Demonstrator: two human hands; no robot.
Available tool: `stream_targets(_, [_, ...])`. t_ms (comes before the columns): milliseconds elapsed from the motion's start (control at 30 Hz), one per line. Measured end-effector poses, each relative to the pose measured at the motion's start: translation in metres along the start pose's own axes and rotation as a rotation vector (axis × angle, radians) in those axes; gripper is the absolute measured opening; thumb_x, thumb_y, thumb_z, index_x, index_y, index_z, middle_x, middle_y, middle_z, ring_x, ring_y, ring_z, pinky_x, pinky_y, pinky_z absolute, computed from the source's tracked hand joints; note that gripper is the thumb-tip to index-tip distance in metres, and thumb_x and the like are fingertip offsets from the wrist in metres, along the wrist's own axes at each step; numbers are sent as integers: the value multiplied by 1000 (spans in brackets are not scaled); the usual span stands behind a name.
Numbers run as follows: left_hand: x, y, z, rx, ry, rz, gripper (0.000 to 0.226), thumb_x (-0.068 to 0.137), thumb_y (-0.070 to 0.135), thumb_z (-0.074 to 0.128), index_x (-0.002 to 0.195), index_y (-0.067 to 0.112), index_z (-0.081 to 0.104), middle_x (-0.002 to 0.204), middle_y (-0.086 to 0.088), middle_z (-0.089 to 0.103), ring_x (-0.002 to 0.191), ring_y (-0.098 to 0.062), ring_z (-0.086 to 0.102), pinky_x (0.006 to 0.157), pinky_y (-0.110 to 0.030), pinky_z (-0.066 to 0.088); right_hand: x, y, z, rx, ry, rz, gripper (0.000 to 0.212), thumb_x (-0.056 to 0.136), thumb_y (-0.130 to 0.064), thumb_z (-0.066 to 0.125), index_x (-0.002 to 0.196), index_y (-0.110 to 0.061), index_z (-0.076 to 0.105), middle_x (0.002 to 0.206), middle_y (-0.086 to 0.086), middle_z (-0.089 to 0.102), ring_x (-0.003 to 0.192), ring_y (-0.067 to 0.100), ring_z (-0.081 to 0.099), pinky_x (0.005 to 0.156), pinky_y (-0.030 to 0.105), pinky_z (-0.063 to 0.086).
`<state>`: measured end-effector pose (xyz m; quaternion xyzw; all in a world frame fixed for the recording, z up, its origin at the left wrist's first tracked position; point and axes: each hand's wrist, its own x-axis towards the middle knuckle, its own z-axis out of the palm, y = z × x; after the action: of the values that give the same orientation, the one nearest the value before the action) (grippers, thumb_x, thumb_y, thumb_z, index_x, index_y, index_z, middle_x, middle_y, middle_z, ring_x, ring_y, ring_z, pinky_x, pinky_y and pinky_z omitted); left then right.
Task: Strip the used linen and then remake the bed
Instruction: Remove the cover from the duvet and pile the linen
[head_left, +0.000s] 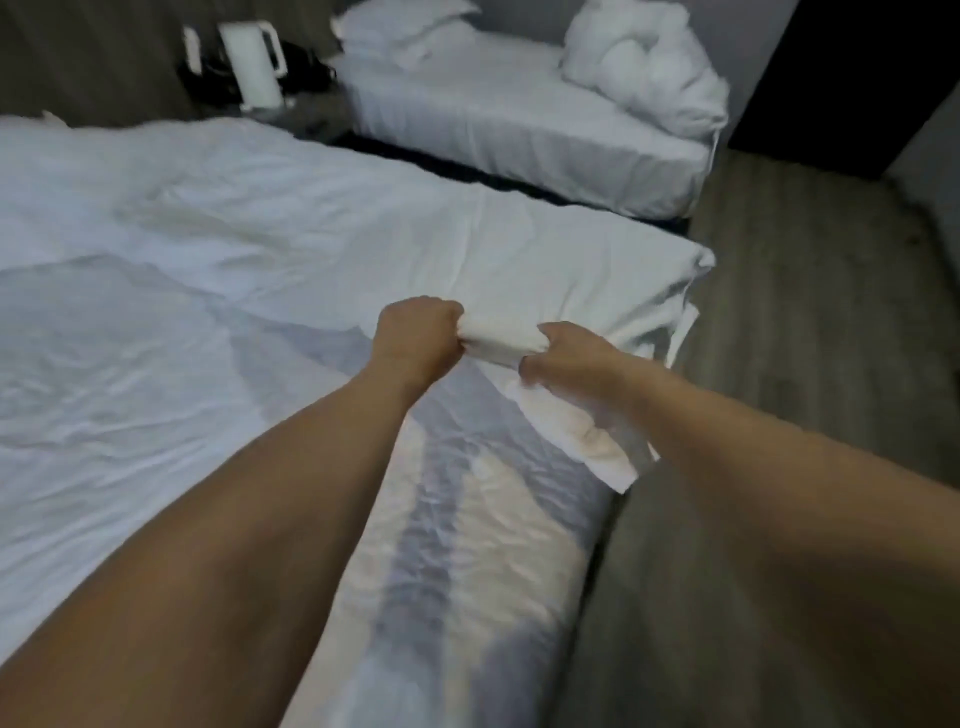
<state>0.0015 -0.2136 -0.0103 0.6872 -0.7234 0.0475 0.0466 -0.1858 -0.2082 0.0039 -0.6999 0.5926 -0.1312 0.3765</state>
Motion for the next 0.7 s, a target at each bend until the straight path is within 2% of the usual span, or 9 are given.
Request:
stream_targets(67, [-26,-25,-73,-19,22,-34,14,82,22,58,94,19,66,96,-8,68,91,-32,64,66,-30,35,-38,-68,-17,7,-3,-31,24,62,-21,67,86,-16,64,85,6,66,81,25,64,66,33,49])
stream_targets(167, [-90,-63,-141,16,15,-67,15,80,25,62,93,21,67,95,-8,69,90,-31,64,66,-30,37,-98,-146,-15,-57,-143,-68,27,67,-19,72,93,-18,64,94,9,67,88,27,63,74,35,52])
stream_targets(267, [-188,-92,-149,59,-55,-84,17,82,28,60,97,24,67,98,-4,69,93,-28,65,69,-30,43,-170,-174,33,-156,-299,-53,43,72,-25,73,112,-15,62,105,8,64,94,26,62,83,37,55])
stream_targets(333, [-264,-100,-117,38,-150,-96,19,83,28,58,101,26,66,103,-1,69,100,-24,64,77,-30,47,-224,-157,86,-193,-357,16,61,75,-30,72,130,-15,54,122,9,59,109,27,58,93,36,51])
stream_targets(400, [-345,-96,-78,26,-399,-68,28,87,21,53,113,24,62,117,-3,64,110,-25,60,87,-33,50,-285,-117,148,-334,-500,141,82,78,-46,68,147,-18,34,146,7,43,130,28,45,105,36,40])
stream_targets(467, [-421,-86,-54,13,-753,-31,39,93,10,45,130,16,54,134,-10,53,121,-28,53,98,-37,46,-338,-74,200,-482,-739,261,89,82,-60,59,152,-20,24,155,4,32,137,28,37,110,41,34])
stream_targets(500, [-454,-83,-49,-10,-888,-49,41,94,6,42,134,13,52,138,-11,50,124,-28,52,100,-37,45,-359,-58,219,-498,-781,299,88,85,-62,56,153,-18,22,157,5,28,138,29,35,112,43,32])
stream_targets(600, [-513,-87,-61,-104,-914,-112,43,95,4,39,133,16,55,138,-10,51,122,-27,53,101,-37,45,-394,-59,234,-352,-618,285,81,94,-54,50,154,-13,16,159,9,21,141,29,32,113,42,31])
stream_targets(700, [-548,-110,-80,-132,-858,-172,42,94,9,39,130,20,56,135,-6,53,118,-26,54,98,-37,46,-422,-91,238,-256,-508,173,74,97,-45,50,155,-20,12,160,5,15,142,28,29,112,43,31])
